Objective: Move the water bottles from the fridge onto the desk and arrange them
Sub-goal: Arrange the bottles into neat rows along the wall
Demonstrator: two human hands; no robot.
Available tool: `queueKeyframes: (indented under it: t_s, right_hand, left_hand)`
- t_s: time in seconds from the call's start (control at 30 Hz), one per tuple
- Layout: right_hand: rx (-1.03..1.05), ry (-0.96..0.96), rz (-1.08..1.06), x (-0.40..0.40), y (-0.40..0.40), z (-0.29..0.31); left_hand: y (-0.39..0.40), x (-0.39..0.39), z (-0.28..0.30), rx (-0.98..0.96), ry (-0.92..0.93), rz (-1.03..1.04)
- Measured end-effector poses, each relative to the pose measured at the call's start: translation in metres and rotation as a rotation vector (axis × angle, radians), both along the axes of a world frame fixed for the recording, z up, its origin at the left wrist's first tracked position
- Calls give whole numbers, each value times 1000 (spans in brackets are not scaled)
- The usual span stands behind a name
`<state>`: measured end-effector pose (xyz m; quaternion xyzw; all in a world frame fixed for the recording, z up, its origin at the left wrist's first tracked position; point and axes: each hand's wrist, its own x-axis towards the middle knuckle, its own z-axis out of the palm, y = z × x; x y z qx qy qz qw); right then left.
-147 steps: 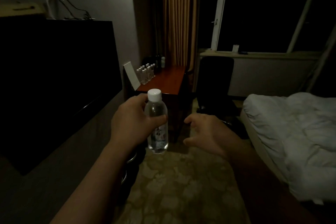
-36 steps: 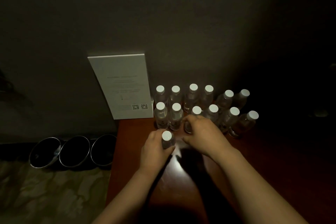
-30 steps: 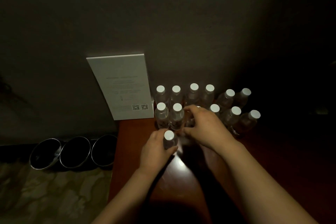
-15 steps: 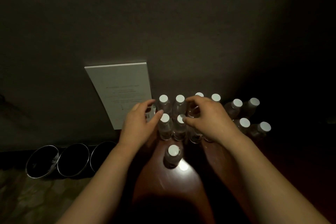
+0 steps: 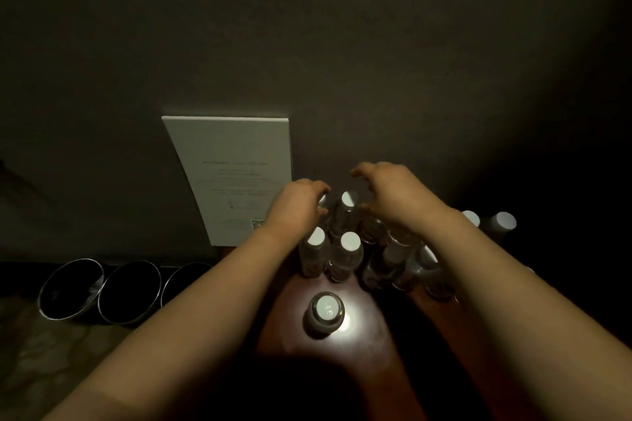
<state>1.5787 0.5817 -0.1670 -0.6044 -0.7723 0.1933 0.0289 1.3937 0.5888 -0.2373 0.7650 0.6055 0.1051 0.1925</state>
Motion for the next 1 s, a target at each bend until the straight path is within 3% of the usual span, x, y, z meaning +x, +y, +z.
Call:
queueKeyframes:
  t_s: [0.2,0.53,0.8,1.0]
  right_hand:
    - [-119,-162,177,-15,10,-14]
    - [-118,-116,8,-19,30,-22]
    - [-94,-132,-11,-28,33,-35]
    - [-149,-122,212,-15,36,-33]
  left_hand:
    - [9,-5,0,17,13,-17]
    - [14,-11,-2,14,13,-50]
    - [15,-10,4,-3,48,-31]
    - [17,-11,6,-6,42,-39]
